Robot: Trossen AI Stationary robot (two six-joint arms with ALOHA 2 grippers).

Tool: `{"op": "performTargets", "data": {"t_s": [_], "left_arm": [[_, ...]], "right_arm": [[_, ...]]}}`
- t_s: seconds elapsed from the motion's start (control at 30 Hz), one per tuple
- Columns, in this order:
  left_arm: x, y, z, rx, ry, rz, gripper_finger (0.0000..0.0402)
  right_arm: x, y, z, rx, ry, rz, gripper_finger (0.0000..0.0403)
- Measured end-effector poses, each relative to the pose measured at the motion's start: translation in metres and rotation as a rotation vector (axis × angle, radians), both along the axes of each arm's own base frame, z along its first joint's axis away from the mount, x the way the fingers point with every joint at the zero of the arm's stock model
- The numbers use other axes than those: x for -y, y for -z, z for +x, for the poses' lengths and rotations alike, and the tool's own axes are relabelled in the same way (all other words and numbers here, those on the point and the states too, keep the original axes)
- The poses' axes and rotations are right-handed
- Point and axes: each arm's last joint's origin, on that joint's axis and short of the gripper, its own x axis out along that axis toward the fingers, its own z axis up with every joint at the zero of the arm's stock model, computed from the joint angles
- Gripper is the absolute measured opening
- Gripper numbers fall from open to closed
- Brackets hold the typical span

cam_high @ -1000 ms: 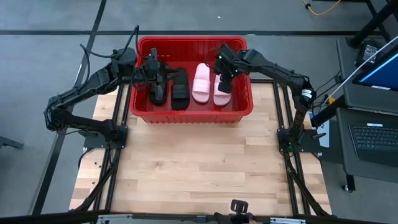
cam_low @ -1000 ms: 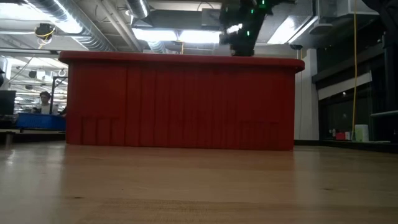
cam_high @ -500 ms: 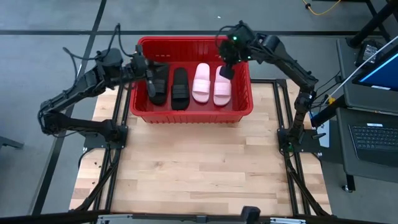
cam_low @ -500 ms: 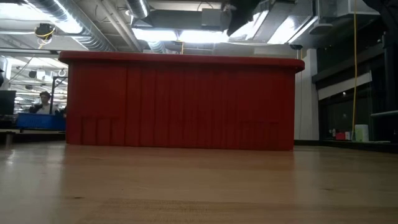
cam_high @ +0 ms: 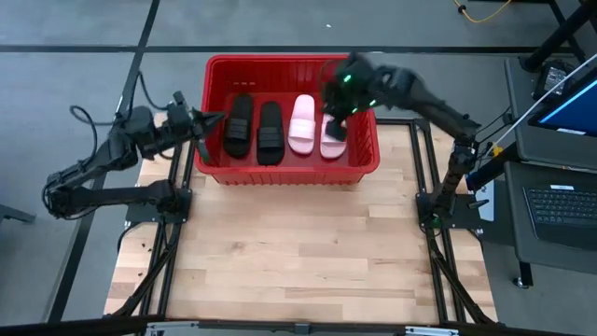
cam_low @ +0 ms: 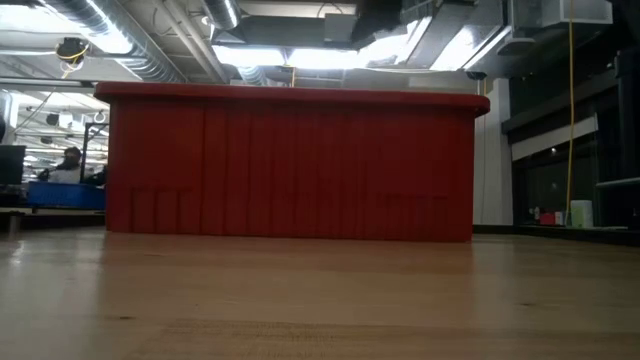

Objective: Pick and place slides into bin
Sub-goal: Return to Home Position

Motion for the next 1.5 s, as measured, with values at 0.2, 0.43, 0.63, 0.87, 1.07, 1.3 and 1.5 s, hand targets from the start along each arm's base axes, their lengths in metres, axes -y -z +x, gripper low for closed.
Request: {"op": "performTargets", "data": {"t_s": [0.2,0.43,0.63,0.87,1.07,1.3,1.5], "left_arm": [[0.009,0.038,-0.019,0.110,-0.017,0.015,0.0001],[0.021,0.062,-0.047,0.194,-0.016,0.036,0.0001],[0.022,0.093,-0.051,0.215,-0.015,0.044,0.0001],[0.017,0.124,-0.039,0.231,-0.013,0.045,0.0001],[0.014,0.143,-0.031,0.221,-0.011,0.044,0.0001],[0.013,0.165,-0.023,0.248,0.066,0.067,0.0002],[0.013,0.181,-0.018,0.245,0.116,0.042,0.0002]], "right_arm": [[-0.021,0.046,0.040,0.100,-0.136,0.063,0.0001],[-0.030,0.066,0.019,0.277,-0.121,0.104,0.0000],[-0.045,0.071,-0.029,0.470,-0.113,0.077,0.0001],[-0.067,0.064,-0.097,0.626,-0.099,0.071,0.0003],[-0.083,0.069,-0.146,0.804,-0.101,0.056,0.0004],[-0.090,0.092,-0.170,0.874,-0.087,0.092,0.0005],[-0.090,0.100,-0.171,0.877,-0.082,0.102,0.0006]]}}
